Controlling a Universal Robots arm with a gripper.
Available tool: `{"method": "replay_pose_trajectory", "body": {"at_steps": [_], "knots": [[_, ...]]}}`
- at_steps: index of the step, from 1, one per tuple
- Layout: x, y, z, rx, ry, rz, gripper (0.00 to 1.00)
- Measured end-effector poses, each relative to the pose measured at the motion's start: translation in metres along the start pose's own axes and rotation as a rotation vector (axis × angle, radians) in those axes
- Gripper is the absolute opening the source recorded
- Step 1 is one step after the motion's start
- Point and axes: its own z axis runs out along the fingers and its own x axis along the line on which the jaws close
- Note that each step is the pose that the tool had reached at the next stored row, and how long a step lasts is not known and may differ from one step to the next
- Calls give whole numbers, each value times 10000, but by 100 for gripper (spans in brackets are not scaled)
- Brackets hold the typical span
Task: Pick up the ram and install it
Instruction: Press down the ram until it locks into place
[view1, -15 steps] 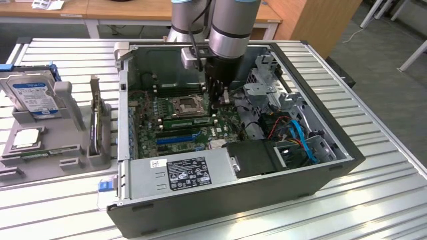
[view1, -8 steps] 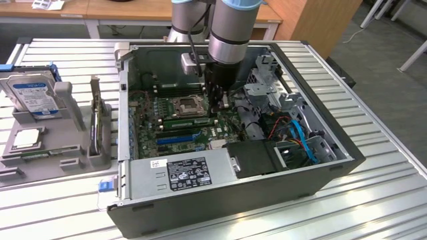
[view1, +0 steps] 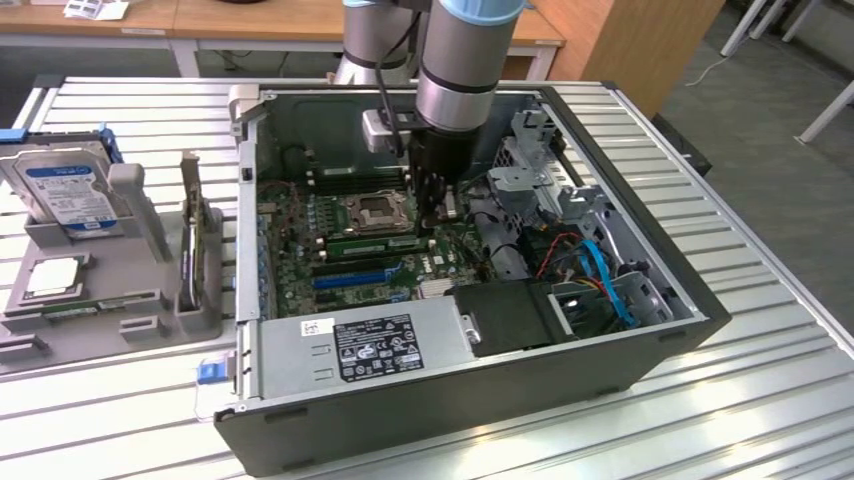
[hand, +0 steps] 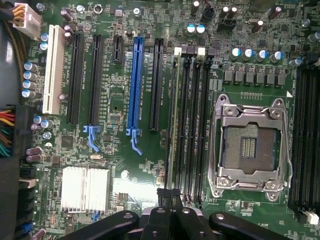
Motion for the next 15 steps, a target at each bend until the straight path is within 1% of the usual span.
{"method": "replay_pose_trajectory", "body": {"at_steps": [7, 15], "knots": [[-1, -1, 23, 0, 8, 1, 11], [-1, -1, 53, -3, 40, 1, 11]]}}
